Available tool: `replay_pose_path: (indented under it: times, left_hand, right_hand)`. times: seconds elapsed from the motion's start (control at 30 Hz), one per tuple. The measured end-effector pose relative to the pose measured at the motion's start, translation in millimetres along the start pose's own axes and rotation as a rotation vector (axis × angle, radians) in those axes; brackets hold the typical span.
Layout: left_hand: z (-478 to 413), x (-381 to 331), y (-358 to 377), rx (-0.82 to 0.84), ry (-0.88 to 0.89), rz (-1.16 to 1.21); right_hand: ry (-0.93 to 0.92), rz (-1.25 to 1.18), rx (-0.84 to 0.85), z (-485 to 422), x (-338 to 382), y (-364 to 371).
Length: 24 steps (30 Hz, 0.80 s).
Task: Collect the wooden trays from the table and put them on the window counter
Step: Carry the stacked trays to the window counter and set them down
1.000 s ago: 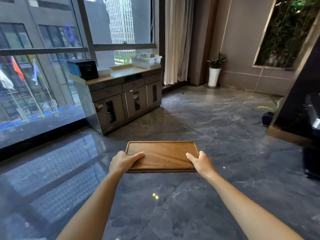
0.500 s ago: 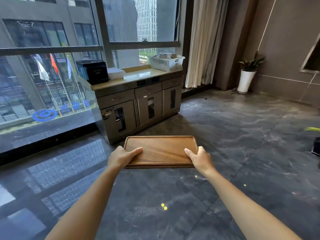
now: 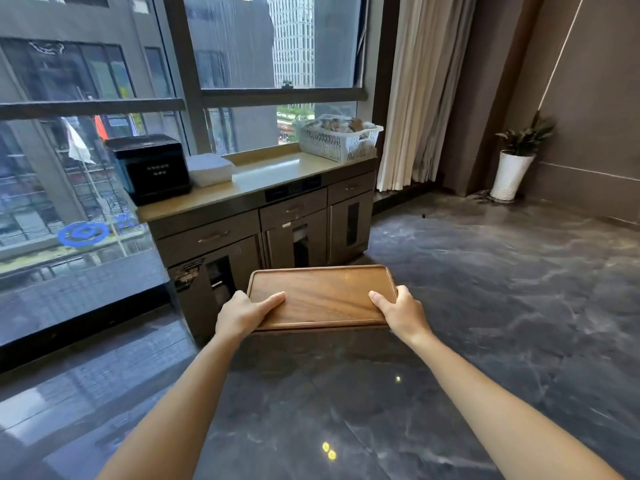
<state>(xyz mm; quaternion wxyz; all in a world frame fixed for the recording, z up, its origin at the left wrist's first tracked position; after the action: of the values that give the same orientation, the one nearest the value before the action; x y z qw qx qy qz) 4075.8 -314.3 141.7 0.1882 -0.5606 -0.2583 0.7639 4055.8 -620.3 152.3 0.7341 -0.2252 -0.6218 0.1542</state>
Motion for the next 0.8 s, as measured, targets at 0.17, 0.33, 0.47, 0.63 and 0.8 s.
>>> replay_pose_path:
  times: [0.17,0.33,0.47,0.63,0.8]
  left_hand:
    - [-108.1,-24.2,7.2,-0.007,-0.026,0.007]
    - [-230.3,-46.1,10.8,-0.058,-0.068,-0.016]
    - [-341.6,-82.4,2.6,-0.103,-0.09,-0.024]
    - [-464.1,-132.5,-17.6,-0.144,-0.113,-0.003]
    - [-571.4,-154.7,-32.9,-0.16,-0.143,0.016]
  right_hand:
    - [-0.001,0.021,0.025,-123.9,12.2,12.1]
    - [-0.037,0.029,0.086,-264.0,26.7,39.5]
    - [-0.07,0.024,0.128,-390.0,53.2,51.9]
    - [-0.107,0.022,0.163,-533.6,102.7,57.5]
    - [-0.131,0.028,0.198,-647.8,135.2,79.9]
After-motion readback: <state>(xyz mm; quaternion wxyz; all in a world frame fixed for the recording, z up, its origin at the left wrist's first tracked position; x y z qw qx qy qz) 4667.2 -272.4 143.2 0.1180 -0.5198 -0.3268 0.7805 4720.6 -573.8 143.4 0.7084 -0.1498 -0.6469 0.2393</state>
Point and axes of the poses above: each hand's wrist, its own z-axis away from the middle knuckle, its own y-axis out of the palm, x = y × z, the point moved 9 cm from there along -z, towards the middle knuckle, and after that the axes turned 8 degrees about x, right-handed, at the moved point
